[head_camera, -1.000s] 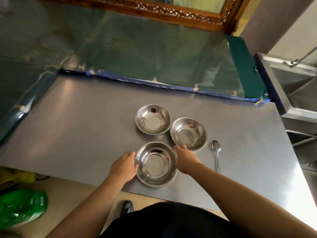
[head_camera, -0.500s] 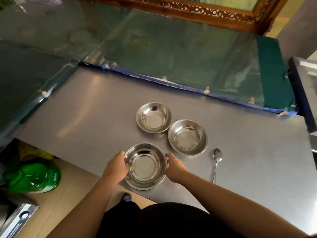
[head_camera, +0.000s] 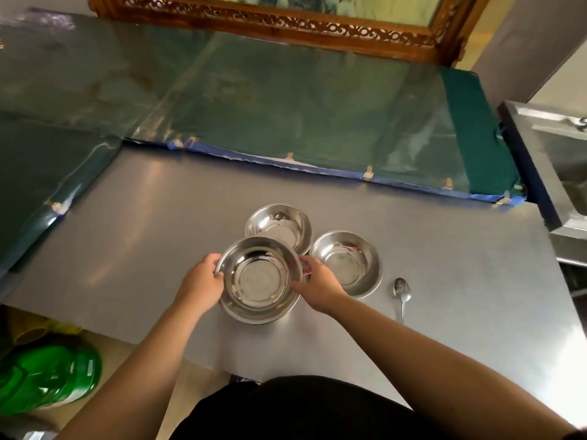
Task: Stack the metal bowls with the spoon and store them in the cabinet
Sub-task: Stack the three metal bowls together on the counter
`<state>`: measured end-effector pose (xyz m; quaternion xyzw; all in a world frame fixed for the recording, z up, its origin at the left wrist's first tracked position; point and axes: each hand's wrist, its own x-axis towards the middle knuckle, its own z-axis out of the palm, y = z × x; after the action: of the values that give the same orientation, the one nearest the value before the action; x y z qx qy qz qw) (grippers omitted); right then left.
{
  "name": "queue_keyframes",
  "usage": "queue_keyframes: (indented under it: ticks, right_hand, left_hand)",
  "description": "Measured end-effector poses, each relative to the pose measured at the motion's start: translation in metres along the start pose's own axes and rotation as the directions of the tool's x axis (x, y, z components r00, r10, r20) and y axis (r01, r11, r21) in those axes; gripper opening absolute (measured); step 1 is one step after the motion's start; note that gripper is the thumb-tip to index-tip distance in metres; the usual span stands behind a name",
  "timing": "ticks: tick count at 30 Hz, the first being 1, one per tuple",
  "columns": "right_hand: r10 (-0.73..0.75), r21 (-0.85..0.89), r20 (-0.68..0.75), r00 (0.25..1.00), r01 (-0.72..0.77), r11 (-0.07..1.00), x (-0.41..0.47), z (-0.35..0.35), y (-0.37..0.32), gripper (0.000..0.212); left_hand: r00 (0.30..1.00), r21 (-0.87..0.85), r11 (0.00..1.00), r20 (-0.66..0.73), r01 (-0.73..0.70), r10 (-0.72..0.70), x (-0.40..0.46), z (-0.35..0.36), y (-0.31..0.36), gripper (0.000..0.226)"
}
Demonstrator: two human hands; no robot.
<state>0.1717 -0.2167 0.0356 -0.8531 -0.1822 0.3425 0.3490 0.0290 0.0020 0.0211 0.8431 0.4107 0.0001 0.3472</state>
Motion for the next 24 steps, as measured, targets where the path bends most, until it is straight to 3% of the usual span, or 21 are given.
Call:
queue_keyframes:
  ticks: [12, 18, 24]
  right_hand:
    - [0.207, 0.132, -0.216, 0.954, -0.181, 0.975, 0.047, -0.017, -0.030, 0.067]
    - [0.301, 0.209, -0.235, 0.924, -0.254, 0.944, 0.067, -0.013, -0.029, 0.067]
    - [0.327, 0.199, -0.228, 0.917, -0.285, 0.938, 0.077, -0.003, -0.028, 0.068]
  left_hand:
    - [0.951, 0.019, 0.971, 0.203, -0.240, 0.231, 0.113, -0.003, 0.057, 0.048]
    - [0.909, 0.043, 0.938, 0.267, -0.343, 0.320, 0.150, 0.012, 0.068, 0.044]
    - [0.914, 0.106, 0.935, 0.270, -0.340, 0.302, 0.167, 0.022, 0.063, 0.048]
